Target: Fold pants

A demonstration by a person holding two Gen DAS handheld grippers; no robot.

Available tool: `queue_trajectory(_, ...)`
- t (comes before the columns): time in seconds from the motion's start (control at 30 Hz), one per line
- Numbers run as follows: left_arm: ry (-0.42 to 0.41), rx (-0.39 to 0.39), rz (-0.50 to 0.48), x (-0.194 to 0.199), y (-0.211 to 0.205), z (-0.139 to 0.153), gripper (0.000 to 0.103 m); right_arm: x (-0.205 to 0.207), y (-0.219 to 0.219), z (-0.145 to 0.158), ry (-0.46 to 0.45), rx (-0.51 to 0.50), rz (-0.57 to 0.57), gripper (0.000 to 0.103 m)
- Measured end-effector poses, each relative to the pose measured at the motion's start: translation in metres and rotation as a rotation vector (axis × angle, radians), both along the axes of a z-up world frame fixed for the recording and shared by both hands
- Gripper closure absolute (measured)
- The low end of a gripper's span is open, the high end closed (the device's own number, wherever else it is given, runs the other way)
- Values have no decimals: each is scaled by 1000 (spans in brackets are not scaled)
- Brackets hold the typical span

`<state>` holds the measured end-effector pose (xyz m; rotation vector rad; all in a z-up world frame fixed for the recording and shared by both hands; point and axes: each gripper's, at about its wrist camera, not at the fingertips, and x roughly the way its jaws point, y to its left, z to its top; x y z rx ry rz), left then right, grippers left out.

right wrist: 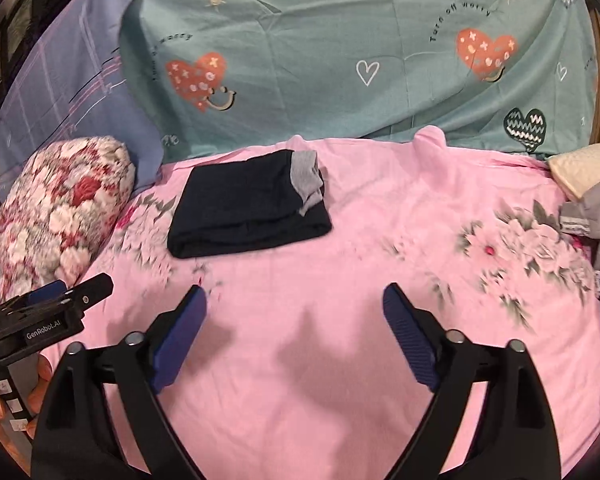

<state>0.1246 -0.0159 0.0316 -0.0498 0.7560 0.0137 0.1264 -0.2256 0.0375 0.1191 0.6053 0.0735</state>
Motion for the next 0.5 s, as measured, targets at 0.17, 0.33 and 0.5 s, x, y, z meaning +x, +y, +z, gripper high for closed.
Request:
queue_trajectory(0.17,-17,25,-29,-28,-11,-14,2,-35,3,-14,-31,38,-53,10)
queue_trajectory(0.33,-15,18,-37,-26,-13,-29,2,-40,1,-33,-43,68,-86,9)
queue_trajectory(0.5,-4,25,-11,-22,-9,-39,2,-31,-5,-49,-25,81,-86,9)
